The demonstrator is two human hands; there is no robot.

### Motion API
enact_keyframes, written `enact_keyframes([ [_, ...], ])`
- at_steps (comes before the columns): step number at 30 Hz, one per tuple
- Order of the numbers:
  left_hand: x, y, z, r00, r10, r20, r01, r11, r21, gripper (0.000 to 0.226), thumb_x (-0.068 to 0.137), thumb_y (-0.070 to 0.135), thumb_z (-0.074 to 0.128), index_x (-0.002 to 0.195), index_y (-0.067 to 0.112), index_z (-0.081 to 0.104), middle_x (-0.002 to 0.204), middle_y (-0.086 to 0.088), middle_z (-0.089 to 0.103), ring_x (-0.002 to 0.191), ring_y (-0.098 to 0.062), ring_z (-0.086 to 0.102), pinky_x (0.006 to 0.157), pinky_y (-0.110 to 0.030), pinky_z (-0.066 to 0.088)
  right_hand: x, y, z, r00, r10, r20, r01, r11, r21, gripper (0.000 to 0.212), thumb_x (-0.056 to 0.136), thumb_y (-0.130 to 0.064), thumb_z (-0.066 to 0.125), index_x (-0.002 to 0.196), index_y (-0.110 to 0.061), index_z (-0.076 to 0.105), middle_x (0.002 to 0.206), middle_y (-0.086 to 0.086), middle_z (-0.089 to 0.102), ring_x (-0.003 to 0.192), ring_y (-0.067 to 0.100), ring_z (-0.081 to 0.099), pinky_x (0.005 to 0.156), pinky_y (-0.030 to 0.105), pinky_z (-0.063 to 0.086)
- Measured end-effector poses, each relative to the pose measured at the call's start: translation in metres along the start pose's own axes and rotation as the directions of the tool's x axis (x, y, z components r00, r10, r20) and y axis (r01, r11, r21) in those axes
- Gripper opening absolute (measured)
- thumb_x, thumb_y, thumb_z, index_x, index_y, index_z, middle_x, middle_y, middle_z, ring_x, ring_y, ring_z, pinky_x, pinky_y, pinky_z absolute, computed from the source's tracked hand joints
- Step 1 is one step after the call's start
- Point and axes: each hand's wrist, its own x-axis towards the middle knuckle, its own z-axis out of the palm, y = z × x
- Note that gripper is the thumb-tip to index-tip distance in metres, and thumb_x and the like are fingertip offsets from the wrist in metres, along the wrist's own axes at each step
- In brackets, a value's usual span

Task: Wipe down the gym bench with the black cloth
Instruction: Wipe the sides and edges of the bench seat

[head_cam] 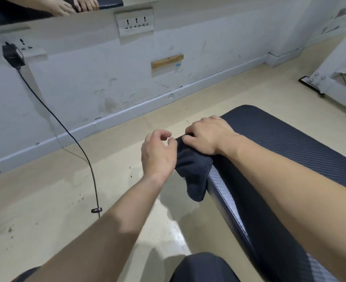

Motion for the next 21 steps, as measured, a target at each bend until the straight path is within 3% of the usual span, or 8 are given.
enact_keyframes([
  [2,-0.016,0.019,0.014,0.998,0.054,0.024,-0.050,0.987,-0.153,0.024,0.092,0.026,0.053,0.113,0.024,0.064,0.114,0.008,0.065,0.109,-0.013,0.059,0.099,-0.034,0.045,0.004,0.009,-0.003,0.997,0.079,0.011,-0.079,0.997,-0.006,0.039,0.093,-0.045,0.029,0.074,-0.026,0.058,0.100,0.007,0.071,0.096,0.028,0.057,0.082,0.037,0.029],
  [5,-0.028,0.046,0.035,0.977,0.040,0.208,0.013,0.968,-0.249,0.031,0.098,0.030,0.046,0.125,0.021,0.060,0.127,0.002,0.062,0.119,-0.017,0.054,0.105,-0.036,0.040,0.004,0.030,-0.007,0.978,0.206,0.046,-0.207,0.978,0.013,0.039,0.094,-0.042,0.028,0.069,-0.026,0.053,0.100,0.009,0.070,0.090,0.029,0.053,0.078,0.037,0.035],
  [9,0.016,0.060,0.047,0.928,0.007,0.372,0.086,0.969,-0.231,0.034,0.093,0.037,0.039,0.098,0.016,0.065,0.112,-0.009,0.069,0.108,-0.030,0.060,0.097,-0.043,0.046,0.003,0.047,-0.004,0.956,0.294,-0.011,-0.293,0.955,0.044,0.038,0.095,-0.038,0.028,0.075,-0.022,0.056,0.105,0.014,0.069,0.098,0.035,0.058,0.073,0.036,0.037],
  [11,0.026,0.057,0.048,0.907,0.076,0.415,-0.001,0.984,-0.179,0.038,0.093,0.032,0.037,0.098,0.010,0.067,0.106,-0.012,0.071,0.103,-0.032,0.062,0.092,-0.042,0.049,0.004,0.045,0.000,0.964,0.265,-0.036,-0.266,0.964,-0.010,0.035,0.097,-0.029,0.029,0.076,-0.021,0.056,0.106,0.016,0.069,0.098,0.036,0.058,0.073,0.035,0.034],
  [13,0.021,0.047,0.048,0.902,0.111,0.416,-0.068,0.991,-0.117,0.036,0.099,0.025,0.035,0.114,0.018,0.067,0.115,-0.006,0.069,0.109,-0.028,0.059,0.092,-0.032,0.045,0.006,0.037,0.001,0.972,0.230,-0.045,-0.233,0.970,-0.070,0.035,0.097,-0.026,0.031,0.080,-0.018,0.061,0.107,0.015,0.070,0.099,0.036,0.058,0.073,0.034,0.033],
  [16,-0.005,0.029,0.037,0.945,0.100,0.313,-0.076,0.993,-0.090,0.040,0.101,0.026,0.034,0.134,0.025,0.057,0.128,-0.004,0.064,0.118,-0.026,0.056,0.095,-0.030,0.041,0.004,0.019,0.001,0.989,0.143,-0.048,-0.145,0.988,-0.057,0.039,0.099,-0.028,0.031,0.085,-0.015,0.065,0.107,0.014,0.070,0.103,0.036,0.058,0.079,0.035,0.036],
  [18,-0.018,0.018,0.029,0.958,0.096,0.271,-0.075,0.993,-0.087,0.039,0.101,0.025,0.034,0.133,0.025,0.056,0.122,-0.007,0.066,0.113,-0.029,0.058,0.095,-0.034,0.044,0.003,0.007,0.004,0.995,0.072,-0.062,-0.075,0.996,-0.057,0.040,0.100,-0.029,0.031,0.089,-0.013,0.066,0.107,0.013,0.069,0.104,0.035,0.058,0.087,0.039,0.040],
  [21,-0.028,0.019,0.023,0.956,0.089,0.280,-0.068,0.994,-0.083,0.034,0.101,0.023,0.033,0.124,0.024,0.056,0.110,-0.007,0.067,0.104,-0.030,0.059,0.091,-0.039,0.046,0.001,-0.001,0.004,0.998,0.030,-0.047,-0.032,0.999,-0.029,0.036,0.100,-0.029,0.030,0.080,-0.017,0.058,0.104,0.010,0.068,0.103,0.034,0.057,0.087,0.041,0.044],
])
